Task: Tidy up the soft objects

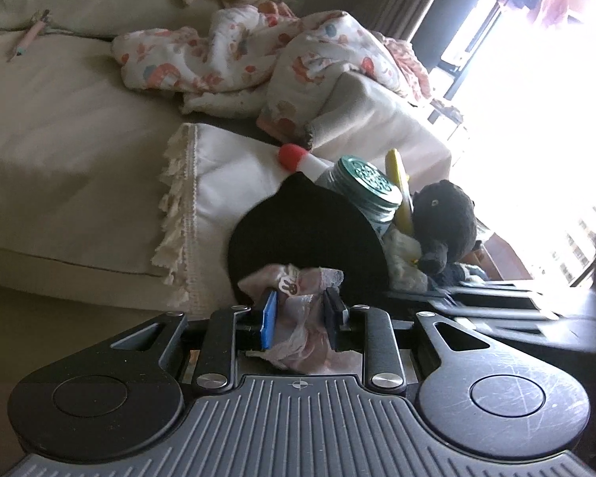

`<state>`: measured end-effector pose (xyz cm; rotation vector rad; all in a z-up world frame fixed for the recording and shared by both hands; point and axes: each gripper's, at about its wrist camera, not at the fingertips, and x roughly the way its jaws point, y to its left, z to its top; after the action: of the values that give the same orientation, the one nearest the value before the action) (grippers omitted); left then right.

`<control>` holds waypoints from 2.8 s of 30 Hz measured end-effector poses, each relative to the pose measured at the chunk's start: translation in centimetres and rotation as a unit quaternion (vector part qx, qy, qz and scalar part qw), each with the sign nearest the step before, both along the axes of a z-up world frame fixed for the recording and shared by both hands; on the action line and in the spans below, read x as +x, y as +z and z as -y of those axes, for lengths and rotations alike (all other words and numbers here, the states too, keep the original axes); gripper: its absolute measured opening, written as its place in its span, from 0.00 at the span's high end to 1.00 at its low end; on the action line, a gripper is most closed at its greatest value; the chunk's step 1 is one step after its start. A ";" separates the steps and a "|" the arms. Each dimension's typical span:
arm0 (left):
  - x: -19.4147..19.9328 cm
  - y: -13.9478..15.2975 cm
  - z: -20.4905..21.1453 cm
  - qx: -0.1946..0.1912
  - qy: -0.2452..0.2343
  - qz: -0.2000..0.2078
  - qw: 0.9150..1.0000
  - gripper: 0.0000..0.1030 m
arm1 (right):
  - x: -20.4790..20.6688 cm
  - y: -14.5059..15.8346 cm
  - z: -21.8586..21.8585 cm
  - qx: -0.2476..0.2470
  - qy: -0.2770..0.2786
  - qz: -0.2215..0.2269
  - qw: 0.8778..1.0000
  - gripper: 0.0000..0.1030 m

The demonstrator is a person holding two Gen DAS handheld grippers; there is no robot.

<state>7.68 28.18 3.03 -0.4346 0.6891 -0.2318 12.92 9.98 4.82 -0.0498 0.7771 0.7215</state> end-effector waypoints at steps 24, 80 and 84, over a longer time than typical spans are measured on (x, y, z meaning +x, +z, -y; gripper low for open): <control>-0.8 2.3 -3.1 -0.007 0.025 0.001 1.000 0.84 | -0.1 1.4 -0.8 -0.047 0.031 0.023 0.998 0.85; 16.1 11.1 30.5 0.067 -0.198 -0.028 0.977 0.79 | 4.4 9.9 32.8 -0.081 -0.210 0.089 0.970 0.63; 12.1 12.6 28.1 0.063 -0.187 0.029 0.980 0.79 | 3.3 9.9 32.8 -0.086 -0.219 0.113 0.965 0.49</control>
<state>19.81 0.08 15.63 -0.1725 0.7216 -0.5512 16.18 -22.78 14.68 -0.1118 0.6003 0.2221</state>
